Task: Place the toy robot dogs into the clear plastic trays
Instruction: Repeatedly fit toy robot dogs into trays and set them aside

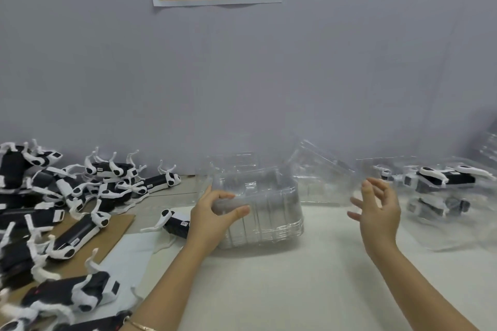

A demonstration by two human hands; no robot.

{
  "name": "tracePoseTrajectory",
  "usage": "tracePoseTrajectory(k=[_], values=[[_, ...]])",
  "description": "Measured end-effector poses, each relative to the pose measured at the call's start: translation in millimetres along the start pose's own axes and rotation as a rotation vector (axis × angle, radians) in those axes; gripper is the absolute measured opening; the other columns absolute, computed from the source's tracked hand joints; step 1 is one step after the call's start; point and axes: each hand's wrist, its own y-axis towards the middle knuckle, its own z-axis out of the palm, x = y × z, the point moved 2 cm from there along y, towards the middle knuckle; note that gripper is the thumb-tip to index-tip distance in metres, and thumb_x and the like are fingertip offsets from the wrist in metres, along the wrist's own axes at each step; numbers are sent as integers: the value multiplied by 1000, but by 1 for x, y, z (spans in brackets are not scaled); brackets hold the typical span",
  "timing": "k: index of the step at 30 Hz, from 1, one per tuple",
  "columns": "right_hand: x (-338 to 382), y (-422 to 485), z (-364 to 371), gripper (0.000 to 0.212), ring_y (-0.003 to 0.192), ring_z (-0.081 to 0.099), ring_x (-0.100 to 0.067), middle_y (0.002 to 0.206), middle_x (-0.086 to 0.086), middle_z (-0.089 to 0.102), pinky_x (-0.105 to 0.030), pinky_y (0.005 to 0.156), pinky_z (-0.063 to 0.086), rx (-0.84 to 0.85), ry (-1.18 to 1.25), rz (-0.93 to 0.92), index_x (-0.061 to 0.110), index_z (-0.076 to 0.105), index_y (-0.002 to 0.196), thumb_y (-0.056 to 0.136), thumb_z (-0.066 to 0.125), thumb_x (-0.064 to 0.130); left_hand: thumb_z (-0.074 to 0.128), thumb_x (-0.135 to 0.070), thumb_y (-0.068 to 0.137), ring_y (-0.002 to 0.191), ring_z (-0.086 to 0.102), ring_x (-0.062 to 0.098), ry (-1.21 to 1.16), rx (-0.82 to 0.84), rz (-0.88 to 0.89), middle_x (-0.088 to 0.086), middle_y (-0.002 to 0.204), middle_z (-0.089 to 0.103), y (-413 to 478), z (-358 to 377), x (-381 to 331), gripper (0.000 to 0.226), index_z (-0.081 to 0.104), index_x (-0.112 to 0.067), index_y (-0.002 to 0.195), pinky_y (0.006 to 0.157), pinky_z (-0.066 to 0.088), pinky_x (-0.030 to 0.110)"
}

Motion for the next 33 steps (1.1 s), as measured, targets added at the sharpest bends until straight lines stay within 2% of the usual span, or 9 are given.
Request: tracePoseTrajectory(k=[4,10,14,17,19,21,24,29,33], values=[[-25,-4,-30,13,92,66,-23,117,6,56,-22,53,58,-30,-85,13,30,54,113,101,50,34,91,-41,59,140,35,13,38,48,0,-2,159,27,-6,-2,1,36,67,-41,86,91,32,25],[-35,-21,-36,26,133,42,-25,140,-1,50,-39,109,31,68,-271,-41,30,54,124,98,56,25,93,-25,58,128,38,-5,-157,66,-15,-19,138,46,-15,4,3,99,30,-58,126,97,29,19],[14,-45,-18,45,126,40,-30,130,-24,46,-27,111,24,-69,-339,-673,1,50,122,83,56,25,89,-6,65,113,24,-37,-168,-83,11,-39,131,35,-44,16,30,110,18,-53,134,101,25,10],[48,-75,36,38,104,56,-26,114,-13,59,-26,98,42,406,-421,-1177,16,53,116,81,68,21,79,0,75,121,23,-32,-206,-248,15,-39,135,29,-61,22,34,89,30,-46,133,97,22,-3],[56,-91,83,74,105,61,-26,126,-11,59,-34,89,50,691,-772,-1276,22,44,132,70,82,37,70,2,83,122,28,-27,-334,-284,-75,-28,140,34,-61,23,29,76,34,-36,138,97,26,0],[48,-96,122,103,111,58,-28,137,-8,50,-39,89,46,909,-1281,-1104,24,26,146,65,81,56,56,10,88,130,29,-8,-465,-288,-197,-7,150,34,-61,26,27,69,33,-20,146,107,27,18],[40,-84,151,81,101,62,-26,120,-2,58,-33,73,39,1025,-1449,-848,22,36,135,73,76,56,52,12,90,135,36,10,-561,-301,-343,8,153,36,-69,26,29,63,34,-9,146,108,30,29],[52,-67,149,59,84,62,-10,83,19,60,-26,60,36,838,-961,-550,31,50,101,62,76,67,81,-24,76,119,47,17,-614,-200,-484,-4,136,41,-48,6,8,89,28,-19,148,99,41,35],[70,-71,136,48,68,69,-5,76,13,71,-19,54,48,704,-231,-104,27,59,86,58,87,54,82,-47,57,90,62,21,-674,12,-323,8,109,67,-30,-23,-25,67,69,-13,112,79,50,36]])
